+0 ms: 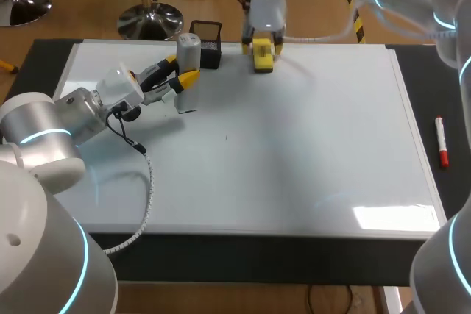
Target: Pick up the inspection probe, press it on each red-marked spot on the whiteboard one by one, put down the probe, pick up the eraser, and wipe off all the red marks.
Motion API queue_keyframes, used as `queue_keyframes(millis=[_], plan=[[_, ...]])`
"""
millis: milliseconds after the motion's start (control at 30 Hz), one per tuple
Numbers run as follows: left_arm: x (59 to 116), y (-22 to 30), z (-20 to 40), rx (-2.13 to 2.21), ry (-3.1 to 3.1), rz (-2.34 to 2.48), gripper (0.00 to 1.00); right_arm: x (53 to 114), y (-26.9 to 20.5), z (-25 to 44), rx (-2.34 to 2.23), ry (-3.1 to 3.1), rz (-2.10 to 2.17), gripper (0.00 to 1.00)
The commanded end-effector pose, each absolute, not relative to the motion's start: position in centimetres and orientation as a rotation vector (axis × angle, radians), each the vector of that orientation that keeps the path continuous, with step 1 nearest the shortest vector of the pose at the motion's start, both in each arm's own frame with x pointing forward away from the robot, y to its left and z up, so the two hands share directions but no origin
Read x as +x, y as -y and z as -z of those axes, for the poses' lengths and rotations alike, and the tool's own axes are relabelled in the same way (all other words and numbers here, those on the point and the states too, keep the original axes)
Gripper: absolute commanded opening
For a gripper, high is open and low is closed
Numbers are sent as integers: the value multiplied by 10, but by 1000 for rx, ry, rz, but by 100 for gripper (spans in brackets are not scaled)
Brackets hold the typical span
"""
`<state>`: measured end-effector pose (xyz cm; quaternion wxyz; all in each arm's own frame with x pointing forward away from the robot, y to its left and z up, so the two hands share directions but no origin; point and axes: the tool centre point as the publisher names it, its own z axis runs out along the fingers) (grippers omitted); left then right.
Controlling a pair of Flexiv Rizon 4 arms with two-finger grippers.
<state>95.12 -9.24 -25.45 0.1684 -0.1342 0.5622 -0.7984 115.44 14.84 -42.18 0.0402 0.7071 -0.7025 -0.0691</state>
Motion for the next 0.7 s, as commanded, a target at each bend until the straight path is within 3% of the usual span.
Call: queue_keyframes(millis=[33, 700], plan=[[951, 92, 254, -381, -1597, 2270, 0, 1142, -144, 398, 2172, 2170, 165, 100], [951, 92, 254, -381, -1597, 2270, 0, 1118, -108, 347, 1949, 2682, 624, 100]])
